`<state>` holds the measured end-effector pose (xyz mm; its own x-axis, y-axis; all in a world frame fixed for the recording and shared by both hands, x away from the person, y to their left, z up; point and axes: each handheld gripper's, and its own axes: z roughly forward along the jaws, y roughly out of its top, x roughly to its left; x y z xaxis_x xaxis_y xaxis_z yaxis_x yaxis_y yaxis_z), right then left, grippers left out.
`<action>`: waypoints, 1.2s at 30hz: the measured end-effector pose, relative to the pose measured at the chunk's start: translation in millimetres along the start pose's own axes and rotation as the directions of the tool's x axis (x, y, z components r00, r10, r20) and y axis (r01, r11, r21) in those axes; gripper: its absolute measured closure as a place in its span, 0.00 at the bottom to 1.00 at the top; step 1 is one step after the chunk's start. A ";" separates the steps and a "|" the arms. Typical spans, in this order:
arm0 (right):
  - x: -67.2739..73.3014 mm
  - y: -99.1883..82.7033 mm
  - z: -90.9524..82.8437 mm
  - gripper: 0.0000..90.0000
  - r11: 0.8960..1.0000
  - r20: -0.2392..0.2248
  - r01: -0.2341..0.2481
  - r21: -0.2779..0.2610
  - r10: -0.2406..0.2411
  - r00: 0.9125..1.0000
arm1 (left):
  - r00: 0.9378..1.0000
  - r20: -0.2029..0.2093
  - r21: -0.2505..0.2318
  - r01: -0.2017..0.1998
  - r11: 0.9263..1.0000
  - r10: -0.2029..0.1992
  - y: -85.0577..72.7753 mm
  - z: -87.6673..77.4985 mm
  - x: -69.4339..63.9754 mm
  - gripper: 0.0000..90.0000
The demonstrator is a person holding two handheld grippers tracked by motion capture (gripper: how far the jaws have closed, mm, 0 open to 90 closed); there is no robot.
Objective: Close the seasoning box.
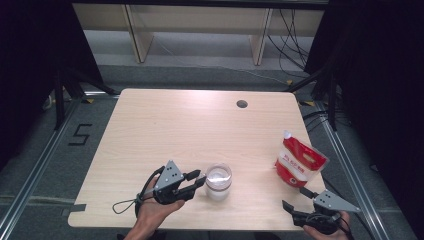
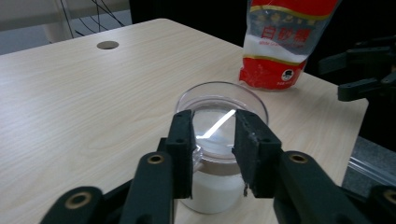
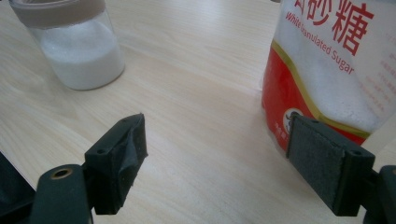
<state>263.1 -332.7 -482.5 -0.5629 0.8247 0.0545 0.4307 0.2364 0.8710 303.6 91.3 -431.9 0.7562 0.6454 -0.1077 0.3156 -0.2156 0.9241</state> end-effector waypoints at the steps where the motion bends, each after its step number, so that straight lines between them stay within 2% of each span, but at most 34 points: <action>1: 0.0 0.0 0.0 0.23 1.000 0.000 0.000 0.000 0.000 1.000 | 1.000 0.000 0.000 0.000 1.000 0.000 0.0 0.0 0.0 0.69; 2: -0.3 -0.1 0.0 0.23 1.000 0.003 0.007 0.003 -0.007 1.000 | 1.000 0.002 0.007 -0.004 1.000 0.004 -0.4 -0.9 -1.7 0.69; 3: 0.3 0.0 0.0 0.23 1.000 -0.002 0.001 -0.001 -0.001 1.000 | 1.000 0.007 0.007 0.004 1.000 -0.004 -0.9 -1.2 -3.2 0.60; 4: 0.0 -0.1 0.6 0.23 1.000 0.005 0.010 -0.004 -0.010 1.000 | 1.000 0.006 0.020 0.002 1.000 -0.002 -0.9 -3.5 -4.8 0.58; 6: 3.5 -0.2 -0.7 0.23 1.000 0.004 -0.025 0.010 0.025 1.000 | 1.000 0.010 0.024 0.009 1.000 -0.009 -1.8 -5.2 -6.1 0.53; 7: 1.6 0.1 -0.1 0.23 1.000 0.009 0.007 0.002 -0.008 1.000 | 1.000 0.017 0.023 0.012 1.000 -0.012 -2.7 -5.8 -6.4 0.50; 8: 3.5 -0.1 -0.3 0.23 1.000 0.006 -0.015 0.012 0.015 1.000 | 1.000 0.014 0.034 0.010 0.999 -0.010 -3.1 -7.1 -7.2 0.48; 10: 2.1 -0.1 0.0 0.23 1.000 0.007 0.000 0.010 0.000 1.000 | 1.000 0.013 0.032 0.019 0.999 -0.019 -5.4 -8.4 -8.4 0.46; 12: 3.8 0.1 -0.1 0.23 1.000 0.004 -0.018 0.010 0.018 1.000 | 1.000 0.002 0.047 0.024 0.999 -0.024 -9.0 -11.0 -10.1 0.40; 14: 2.6 0.3 0.2 0.23 1.000 -0.003 0.003 0.008 -0.003 1.000 | 1.000 0.000 0.053 0.020 0.998 -0.020 -13.2 -13.3 -10.2 0.37; 15: 2.6 0.3 0.5 0.23 1.000 -0.010 0.002 0.011 -0.002 1.000 | 0.999 -0.004 0.059 0.039 0.998 -0.039 -15.6 -14.4 -11.0 0.36; 17: 2.4 0.4 0.7 0.23 1.000 -0.006 0.019 0.011 -0.019 1.000 | 1.000 -0.011 0.072 0.025 0.997 -0.024 -20.0 -17.0 -9.9 0.35; 18: 4.9 0.3 0.4 0.23 1.000 -0.012 -0.010 0.015 0.010 1.000 | 0.999 -0.016 0.072 0.044 0.996 -0.043 -21.8 -17.3 -10.8 0.33; 20: 5.8 0.2 1.2 0.22 1.000 -0.011 -0.016 0.008 0.016 1.000 | 1.000 -0.018 0.075 0.017 0.997 -0.016 -24.9 -18.4 -8.8 0.32; 21: 5.8 0.1 1.5 0.22 1.000 -0.011 -0.015 0.008 0.015 1.000 | 1.000 -0.011 0.075 0.014 0.997 -0.013 -26.6 -18.3 -8.2 0.31; 22: 3.5 0.3 2.3 0.22 1.000 -0.017 0.011 0.001 -0.011 1.000 | 0.999 -0.013 0.074 0.034 0.997 -0.033 -28.6 -18.0 -8.7 0.30; 23: 3.0 0.1 3.1 0.22 1.000 -0.010 0.022 -0.001 -0.022 1.000 | 1.000 -0.017 0.091 0.018 0.996 -0.017 -30.0 -19.3 -8.0 0.30; 24: 4.1 0.4 2.3 0.22 1.000 -0.021 0.012 0.000 -0.012 1.000 | 1.000 -0.007 0.083 0.027 0.996 -0.026 -31.9 -18.1 -7.8 0.29; 25: 4.2 0.5 2.3 0.22 1.000 -0.021 0.011 0.000 -0.011 1.000 | 1.000 -0.013 0.100 0.017 0.995 -0.015 -33.1 -19.0 -8.0 0.28; 26: 4.8 0.4 2.3 0.22 1.000 -0.021 0.005 0.001 -0.005 1.000 | 1.000 0.003 0.100 0.014 0.995 -0.014 -35.0 -18.0 -7.4 0.27; 29: 5.4 0.1 2.5 0.21 1.000 -0.016 0.003 0.006 -0.003 1.000 | 1.000 -0.001 0.113 0.025 0.993 -0.025 -40.3 -17.7 -7.4 0.24; 31: 3.8 0.2 3.1 0.20 1.000 -0.013 0.022 0.001 -0.022 1.000 | 0.999 0.001 0.123 0.032 0.992 -0.032 -44.0 -17.8 -5.3 0.23; 33: 4.6 0.0 3.7 0.19 1.000 -0.021 0.007 0.003 -0.007 1.000 | 0.999 -0.004 0.124 0.052 0.991 -0.052 -48.2 -17.9 -3.3 0.22; 36: 4.2 -0.3 4.0 0.19 1.000 -0.018 0.014 0.006 -0.013 1.000 | 0.999 -0.006 0.137 0.046 0.989 -0.046 -53.1 -19.4 -1.0 0.21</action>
<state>263.4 -327.2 -484.5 -0.5814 0.8120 0.0517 0.4273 0.2507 0.8687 275.0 116.3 -473.8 0.7374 0.6592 -0.1476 0.4257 -0.2838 0.8592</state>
